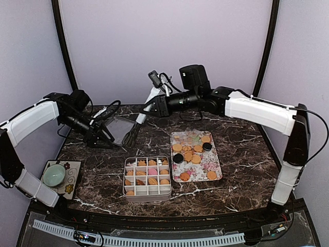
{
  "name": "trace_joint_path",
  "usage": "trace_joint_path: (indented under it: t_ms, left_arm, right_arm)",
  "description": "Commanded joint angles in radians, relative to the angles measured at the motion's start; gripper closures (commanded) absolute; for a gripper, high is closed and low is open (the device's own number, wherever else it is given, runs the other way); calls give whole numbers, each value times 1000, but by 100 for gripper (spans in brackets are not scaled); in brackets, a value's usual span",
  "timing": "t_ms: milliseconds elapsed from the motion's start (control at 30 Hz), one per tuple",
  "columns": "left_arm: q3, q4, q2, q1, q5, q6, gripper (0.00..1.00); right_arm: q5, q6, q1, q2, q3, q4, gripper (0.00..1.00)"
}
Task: Pack the cookies
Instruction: Pick up the fake cookies from the plate.
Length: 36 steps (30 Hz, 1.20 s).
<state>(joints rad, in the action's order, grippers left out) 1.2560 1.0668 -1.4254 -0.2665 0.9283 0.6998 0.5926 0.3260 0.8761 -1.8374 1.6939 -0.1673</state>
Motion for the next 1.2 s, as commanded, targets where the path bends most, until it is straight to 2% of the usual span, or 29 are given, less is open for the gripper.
trace_joint_path:
  t_ms: [0,233,500,667,767,800,900,1167]
  left_arm:
    - [12,-36,45,33,-115,-72,24]
    - [40,-94,43,181,-150,-173,15]
    - [32,-62,23,204,-128,-152,16]
    - [27,-98,24,204,-170,-187,14]
    - [28,-131,27,209,-261,-223,2]
    - [28,-144,29,208,-288,-235,1]
    - [25,-156,29,213,-342,-245,1]
    - [6,-155,31,217,-322,-241,1]
  right_arm:
    - [-262,-116,-11,154,-105,-49,73]
    - [-529,-133,-30,382,-373,-50,73]
    - [-720,-102,-34,511,-611,-3,73]
    - [-789,-77,-35,544,-684,28,72]
    - [-829,-67,-35,544,-705,39,72]
    - [-839,-62,-35,543,-710,44,73]
    - [-853,-53,-36,541,-723,66,72]
    - [-844,-28,-42,533,-738,96,65]
